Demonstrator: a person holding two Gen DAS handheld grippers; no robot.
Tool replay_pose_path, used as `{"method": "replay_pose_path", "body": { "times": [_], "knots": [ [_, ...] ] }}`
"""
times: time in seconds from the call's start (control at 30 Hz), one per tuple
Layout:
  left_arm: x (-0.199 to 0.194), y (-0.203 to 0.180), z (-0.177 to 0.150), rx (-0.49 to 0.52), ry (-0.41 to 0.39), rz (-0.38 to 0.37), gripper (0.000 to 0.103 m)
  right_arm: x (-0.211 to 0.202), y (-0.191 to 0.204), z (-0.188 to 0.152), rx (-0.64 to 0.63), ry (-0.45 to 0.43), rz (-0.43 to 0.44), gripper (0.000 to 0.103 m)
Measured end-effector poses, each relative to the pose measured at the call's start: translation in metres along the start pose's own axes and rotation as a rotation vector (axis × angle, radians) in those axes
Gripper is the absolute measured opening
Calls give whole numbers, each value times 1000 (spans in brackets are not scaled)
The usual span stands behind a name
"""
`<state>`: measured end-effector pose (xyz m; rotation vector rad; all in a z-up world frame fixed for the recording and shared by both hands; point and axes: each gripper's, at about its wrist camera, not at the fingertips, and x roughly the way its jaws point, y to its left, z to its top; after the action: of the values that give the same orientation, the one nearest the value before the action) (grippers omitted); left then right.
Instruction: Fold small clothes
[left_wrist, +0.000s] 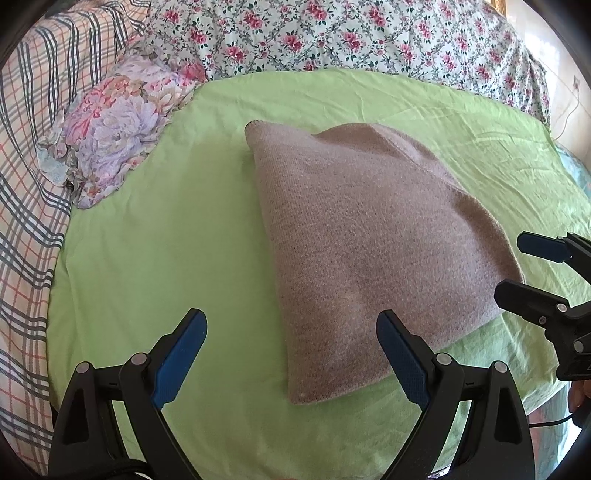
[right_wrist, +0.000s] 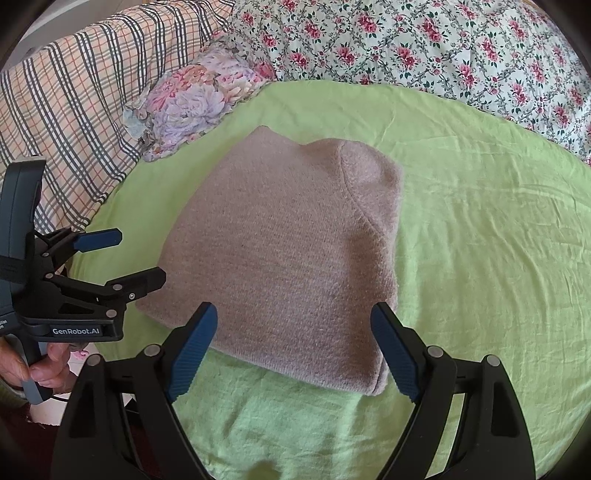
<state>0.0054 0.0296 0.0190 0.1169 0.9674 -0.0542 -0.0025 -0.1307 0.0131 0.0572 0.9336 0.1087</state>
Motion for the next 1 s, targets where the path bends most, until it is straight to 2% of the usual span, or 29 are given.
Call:
{"method": "replay_pose_path", "body": {
  "times": [1.0],
  "knots": [
    [3,-1,13,1,-6,-11,94,9,6,6,23,3,12,86]
  ]
}}
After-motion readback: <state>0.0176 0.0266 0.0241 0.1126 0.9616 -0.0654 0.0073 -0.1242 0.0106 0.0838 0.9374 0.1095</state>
